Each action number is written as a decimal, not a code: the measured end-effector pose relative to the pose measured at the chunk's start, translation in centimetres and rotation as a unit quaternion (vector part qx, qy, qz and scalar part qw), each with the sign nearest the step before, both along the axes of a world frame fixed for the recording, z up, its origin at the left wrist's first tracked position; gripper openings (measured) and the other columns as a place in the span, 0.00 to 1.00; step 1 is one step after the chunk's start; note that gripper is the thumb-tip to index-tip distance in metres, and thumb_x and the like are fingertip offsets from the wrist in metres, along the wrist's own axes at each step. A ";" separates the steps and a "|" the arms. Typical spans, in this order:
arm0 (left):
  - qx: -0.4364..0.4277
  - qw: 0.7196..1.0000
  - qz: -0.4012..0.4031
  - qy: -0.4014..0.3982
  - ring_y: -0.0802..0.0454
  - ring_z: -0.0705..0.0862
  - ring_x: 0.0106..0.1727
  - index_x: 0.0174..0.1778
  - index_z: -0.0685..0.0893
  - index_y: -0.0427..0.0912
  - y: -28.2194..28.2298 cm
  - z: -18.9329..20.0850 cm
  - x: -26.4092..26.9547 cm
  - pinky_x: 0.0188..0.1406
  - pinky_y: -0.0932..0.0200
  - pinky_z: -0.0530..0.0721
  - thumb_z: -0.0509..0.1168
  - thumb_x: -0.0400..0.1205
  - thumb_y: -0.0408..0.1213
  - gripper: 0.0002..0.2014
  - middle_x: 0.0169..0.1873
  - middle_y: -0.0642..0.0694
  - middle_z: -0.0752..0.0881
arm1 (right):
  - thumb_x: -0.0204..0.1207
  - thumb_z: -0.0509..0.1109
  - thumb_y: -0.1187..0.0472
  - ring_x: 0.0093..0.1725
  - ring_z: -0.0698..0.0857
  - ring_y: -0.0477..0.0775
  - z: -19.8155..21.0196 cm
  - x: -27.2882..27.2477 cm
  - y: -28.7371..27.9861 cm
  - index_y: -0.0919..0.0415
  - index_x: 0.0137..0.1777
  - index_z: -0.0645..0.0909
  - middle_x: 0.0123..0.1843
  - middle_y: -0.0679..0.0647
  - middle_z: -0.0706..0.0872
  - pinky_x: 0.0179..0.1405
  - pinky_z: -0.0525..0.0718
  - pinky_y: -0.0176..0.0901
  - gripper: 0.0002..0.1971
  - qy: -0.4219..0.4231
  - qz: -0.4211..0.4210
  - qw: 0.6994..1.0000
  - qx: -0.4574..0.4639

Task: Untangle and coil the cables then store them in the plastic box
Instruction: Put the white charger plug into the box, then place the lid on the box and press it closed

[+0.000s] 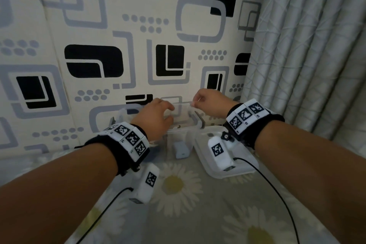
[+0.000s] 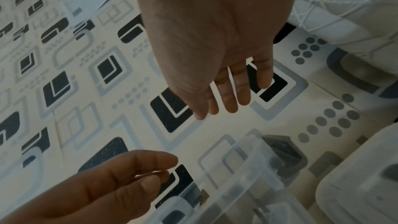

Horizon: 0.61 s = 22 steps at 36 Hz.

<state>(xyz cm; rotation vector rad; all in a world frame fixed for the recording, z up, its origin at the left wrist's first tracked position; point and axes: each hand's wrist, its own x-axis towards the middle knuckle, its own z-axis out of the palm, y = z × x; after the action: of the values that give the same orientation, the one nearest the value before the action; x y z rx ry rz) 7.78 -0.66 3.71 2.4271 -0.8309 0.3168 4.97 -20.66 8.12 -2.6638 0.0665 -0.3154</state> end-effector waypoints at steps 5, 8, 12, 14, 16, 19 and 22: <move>-0.042 0.998 -0.051 -0.014 0.49 0.77 0.64 0.64 0.82 0.48 -2.5 0.7 -2.1 0.65 0.58 0.73 0.64 0.83 0.39 0.13 0.67 0.46 0.75 | 0.83 0.62 0.56 0.49 0.82 0.55 0.0 -1.7 -1.5 0.59 0.65 0.76 0.62 0.57 0.81 0.44 0.80 0.45 0.13 0.018 -0.051 0.997 0.054; -0.047 0.993 -0.108 -0.023 0.54 0.77 0.60 0.60 0.84 0.48 -4.1 0.3 -3.8 0.64 0.58 0.74 0.67 0.82 0.39 0.11 0.59 0.49 0.77 | 0.84 0.62 0.58 0.56 0.82 0.59 -0.5 -2.9 -2.5 0.63 0.67 0.75 0.64 0.61 0.81 0.54 0.80 0.48 0.15 0.025 -0.076 0.994 0.079; 0.017 0.982 -0.186 0.011 0.54 0.80 0.56 0.60 0.84 0.47 -6.4 -1.2 -6.2 0.61 0.53 0.78 0.70 0.80 0.41 0.12 0.57 0.47 0.79 | 0.84 0.61 0.61 0.62 0.80 0.57 -1.2 -4.5 -3.8 0.60 0.67 0.75 0.67 0.58 0.80 0.55 0.75 0.40 0.14 0.059 -0.094 0.991 0.071; 0.068 0.977 -0.197 0.050 0.52 0.80 0.57 0.61 0.84 0.48 -7.5 -2.1 -7.1 0.61 0.55 0.78 0.70 0.80 0.43 0.14 0.58 0.47 0.78 | 0.83 0.60 0.64 0.66 0.79 0.61 -1.5 -5.2 -4.2 0.65 0.68 0.77 0.68 0.62 0.81 0.58 0.75 0.43 0.16 0.086 -0.095 0.990 0.051; 0.113 0.971 -0.194 0.084 0.51 0.80 0.58 0.61 0.84 0.48 -8.5 -2.9 -7.7 0.61 0.58 0.76 0.70 0.80 0.43 0.14 0.55 0.48 0.77 | 0.83 0.58 0.67 0.68 0.78 0.66 -2.1 -6.0 -4.5 0.70 0.69 0.77 0.68 0.67 0.80 0.62 0.76 0.48 0.17 0.116 -0.099 0.987 0.050; 0.144 0.968 -0.162 0.126 0.50 0.80 0.60 0.63 0.84 0.47 -9.4 -3.9 -8.0 0.60 0.61 0.75 0.68 0.81 0.45 0.15 0.55 0.48 0.77 | 0.84 0.56 0.67 0.71 0.76 0.66 -3.5 -6.7 -5.3 0.74 0.72 0.74 0.71 0.69 0.77 0.63 0.74 0.46 0.19 0.157 -0.114 0.980 0.040; 0.168 0.963 -0.127 0.166 0.46 0.75 0.71 0.69 0.81 0.51 -10.2 -4.8 -8.0 0.68 0.58 0.72 0.66 0.82 0.48 0.19 0.69 0.46 0.75 | 0.84 0.57 0.66 0.72 0.75 0.66 -5.0 -7.6 -5.9 0.74 0.71 0.73 0.72 0.69 0.76 0.52 0.72 0.43 0.19 0.182 -0.114 0.976 0.039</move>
<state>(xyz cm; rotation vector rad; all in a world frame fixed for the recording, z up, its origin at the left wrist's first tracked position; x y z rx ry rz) -0.23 -10.82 -1.12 2.5328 -1.0935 -0.3483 -2.59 -26.55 3.07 -2.6059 0.4894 0.1064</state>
